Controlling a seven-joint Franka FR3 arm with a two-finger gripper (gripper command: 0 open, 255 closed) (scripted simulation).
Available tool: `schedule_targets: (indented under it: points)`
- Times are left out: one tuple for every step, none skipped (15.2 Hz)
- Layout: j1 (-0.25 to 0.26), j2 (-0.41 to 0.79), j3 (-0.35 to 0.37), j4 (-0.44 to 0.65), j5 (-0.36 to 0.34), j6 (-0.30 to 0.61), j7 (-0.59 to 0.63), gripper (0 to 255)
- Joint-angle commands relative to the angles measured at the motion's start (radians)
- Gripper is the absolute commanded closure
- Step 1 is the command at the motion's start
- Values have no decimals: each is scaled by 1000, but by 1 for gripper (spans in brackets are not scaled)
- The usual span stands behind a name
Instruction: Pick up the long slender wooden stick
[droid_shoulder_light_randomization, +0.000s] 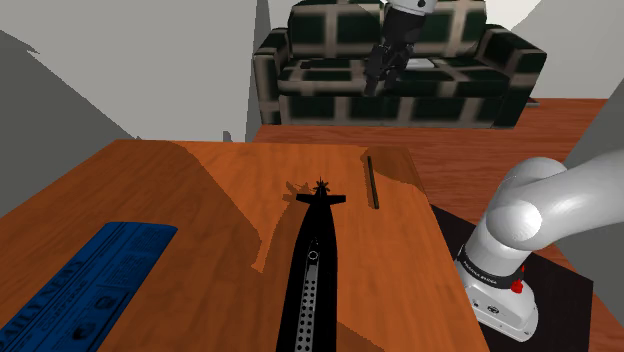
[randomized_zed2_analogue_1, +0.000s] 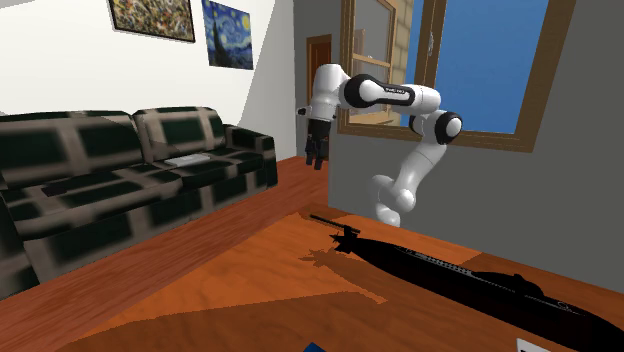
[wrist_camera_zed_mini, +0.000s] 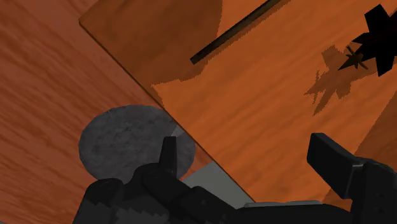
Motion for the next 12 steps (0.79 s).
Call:
schedule_targets:
  points:
    - [0,0,0,0,0,0,0,0]
    - [-20,-26,31,-43,2,17,72,0]
    - [-41,-51,63,-83,7,31,145,0]
    - [-62,-74,97,-120,14,44,217,0]
    - [-81,-96,131,-155,23,56,290,0]
    - [-99,-115,167,-187,33,65,364,0]
    - [-116,-132,203,-217,45,74,438,0]
    - [-133,-147,241,-244,59,81,512,0]
    - [-149,-159,280,-268,74,87,586,0]
    - [-165,-169,320,-290,91,93,662,0]
    - [-180,-176,361,-308,109,98,737,0]
    - [-194,-180,402,-325,128,103,813,0]
